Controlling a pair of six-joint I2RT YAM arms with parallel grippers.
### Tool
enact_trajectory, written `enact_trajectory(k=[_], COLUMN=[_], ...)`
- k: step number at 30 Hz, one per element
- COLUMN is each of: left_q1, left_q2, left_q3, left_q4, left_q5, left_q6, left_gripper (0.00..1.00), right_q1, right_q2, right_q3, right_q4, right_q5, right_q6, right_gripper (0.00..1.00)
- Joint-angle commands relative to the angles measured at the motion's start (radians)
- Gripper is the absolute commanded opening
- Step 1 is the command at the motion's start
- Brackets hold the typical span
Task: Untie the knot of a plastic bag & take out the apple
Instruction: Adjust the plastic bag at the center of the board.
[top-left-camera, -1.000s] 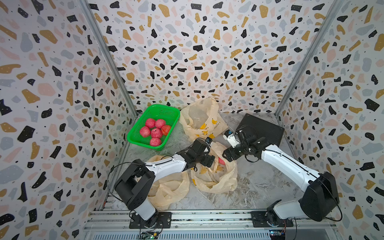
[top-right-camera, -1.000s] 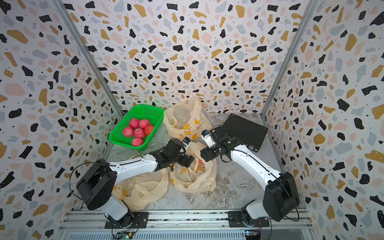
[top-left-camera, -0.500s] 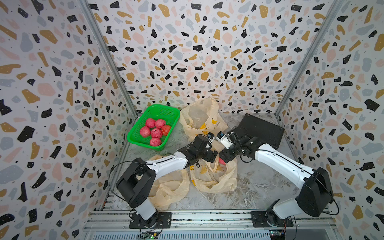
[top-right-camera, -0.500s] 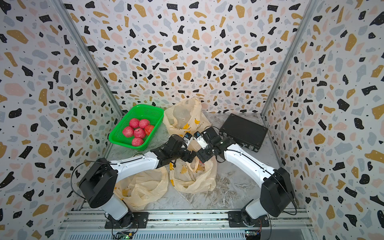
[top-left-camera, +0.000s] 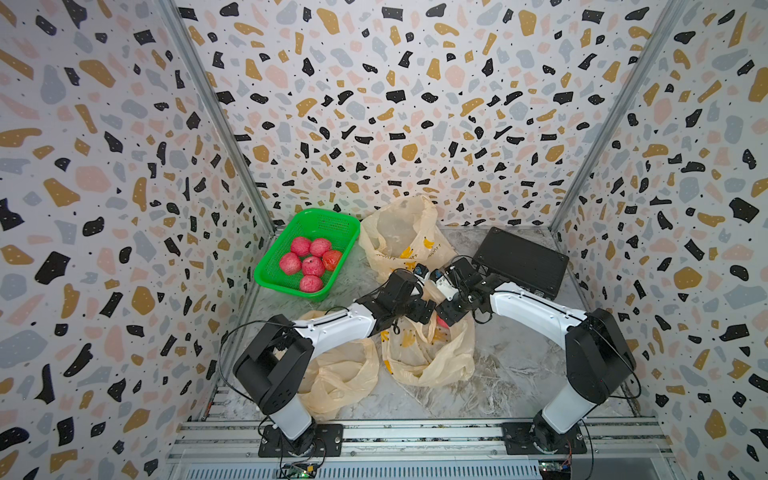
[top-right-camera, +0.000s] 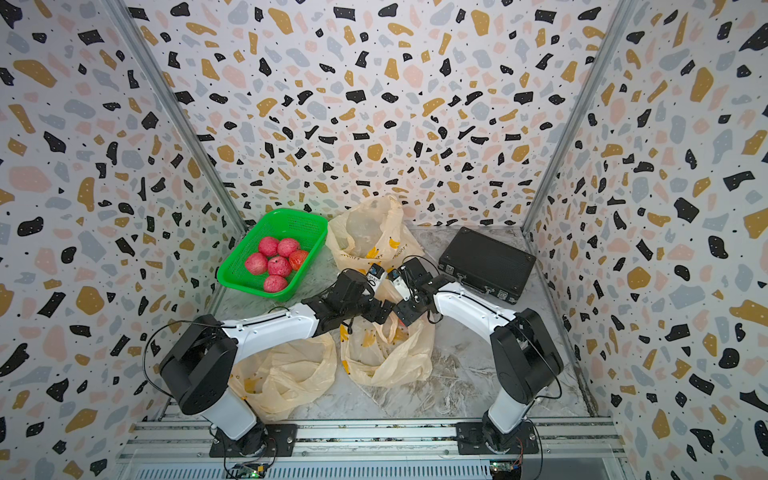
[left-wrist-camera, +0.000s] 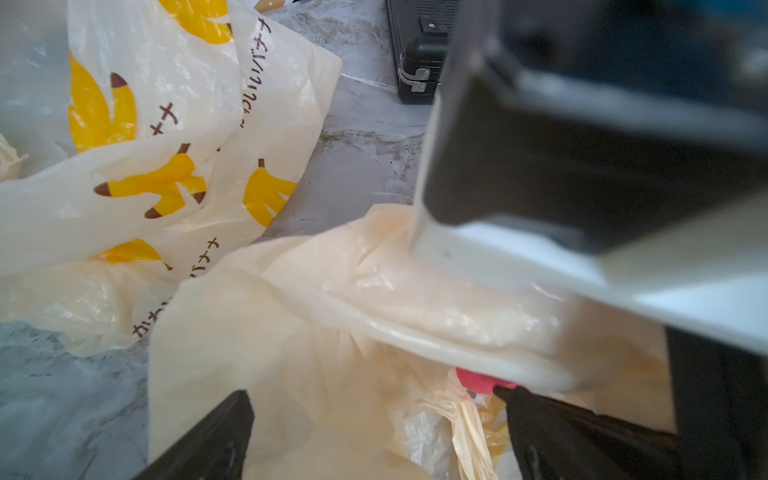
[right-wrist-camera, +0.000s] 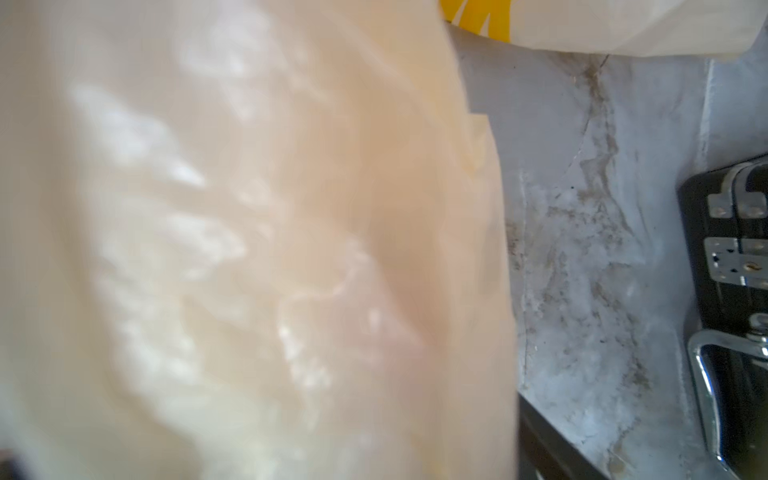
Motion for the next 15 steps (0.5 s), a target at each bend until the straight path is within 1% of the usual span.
enact_trajectory(k=[1,3,4,6,7,8,10,11,14,15], left_q1=[-0.005,-0.004,-0.004,-0.009,-0.014,-0.020,-0.028,-0.035,-0.052,-0.060], left_q2=[-0.043,-0.049,-0.055,-0.065,-0.072,-0.081,-0.099,-0.111,-0.144,-0.150], left_q3=[-0.036,-0.048,-0.055,-0.071,-0.082,-0.093,-0.116,-0.129,-0.159,-0.167], left_q4=[0.058,0.065,0.070,0.082,0.089,0.094,0.107,0.116,0.130,0.130], left_q5=[0.029,0.044,0.060,0.081,0.084,0.085,0.088,0.089,0.100,0.110], left_q6=[0.002,-0.001,-0.003,-0.004,-0.004,-0.004,-0.003,-0.002,0.005,0.007], left_gripper=[0.95,0.95,0.95,0.95,0.95,0.95,0.95,0.95,0.95,0.95], right_q1=[-0.032,-0.056,-0.062,-0.066,-0.069,-0.071,-0.074,-0.078,-0.095,-0.107], right_q2=[-0.015,-0.008,-0.001,0.028,0.045,0.055,0.054,0.050,0.043,0.038], right_q3=[0.040,0.043,0.049,0.070,0.079,0.079,0.055,0.039,0.014,-0.005], right_q4=[0.055,0.072,0.072,0.043,0.023,0.019,0.045,0.061,0.070,0.086], right_q5=[-0.017,-0.072,-0.093,-0.117,-0.128,-0.149,-0.174,-0.176,-0.178,-0.197], right_q6=[0.032,0.067,0.082,0.105,0.122,0.141,0.180,0.199,0.258,0.288], right_gripper=[0.75,0.65,0.57,0.34,0.19,0.10,0.02,0.00,0.00,0.00])
